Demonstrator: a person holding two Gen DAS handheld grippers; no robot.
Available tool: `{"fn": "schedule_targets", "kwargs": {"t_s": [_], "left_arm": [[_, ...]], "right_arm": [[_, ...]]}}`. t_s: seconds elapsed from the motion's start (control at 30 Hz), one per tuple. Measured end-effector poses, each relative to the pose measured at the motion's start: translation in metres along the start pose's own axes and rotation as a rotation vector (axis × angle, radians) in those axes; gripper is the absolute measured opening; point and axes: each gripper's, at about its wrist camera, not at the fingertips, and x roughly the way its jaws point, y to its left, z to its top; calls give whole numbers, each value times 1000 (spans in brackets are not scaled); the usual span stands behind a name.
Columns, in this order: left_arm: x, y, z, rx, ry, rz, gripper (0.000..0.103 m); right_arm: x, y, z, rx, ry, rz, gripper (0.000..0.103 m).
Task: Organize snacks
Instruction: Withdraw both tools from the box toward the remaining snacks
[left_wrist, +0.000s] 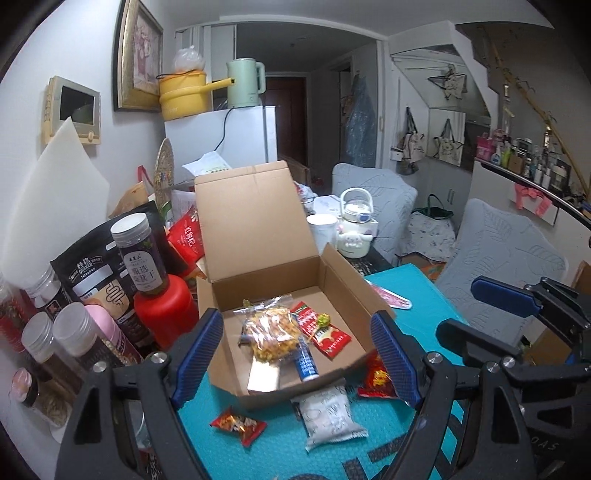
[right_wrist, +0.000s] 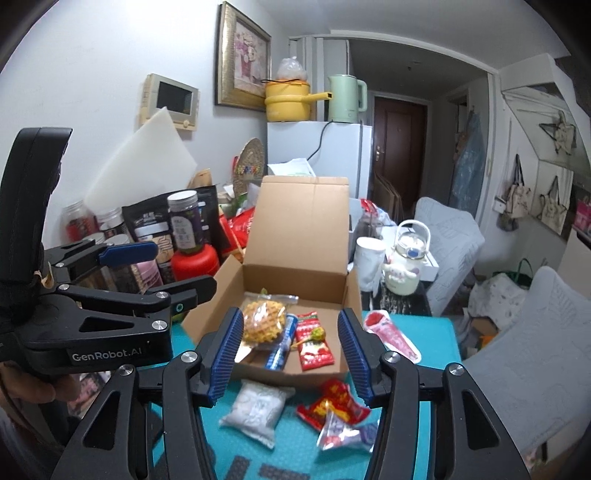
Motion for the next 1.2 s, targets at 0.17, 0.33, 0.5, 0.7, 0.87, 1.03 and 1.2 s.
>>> {"fn": "schedule_targets", "kwargs": {"t_s": [0.17,0.33,0.5,0.7,0.87,1.03,1.2], "left_arm": [[-17,-11,-15,23,-39,-8,83],[-19,-13,-28,0,-22,-41,82],[-15,-16,-42,-22,12,-67,83],[0,-19,-64,-36,56,-91,82],[21,-22,-84,-62,125,-123,82],[43,-25,-101,-84,191,-154,82],[64,-25,-114,-109,236,-164,82]], "right_arm": [[-13,2,-16,14,5,-14,53],[-20,0,-32,34,18,-26,53],[-20,-3,-48,56,41,-35,57],[-9,-9,-73,99,86,-41,61],[6,-17,-97,136,139,-38,61],[18,-25,-116,164,178,-51,61],[31,-33,-130,187,208,-66,61]]}}
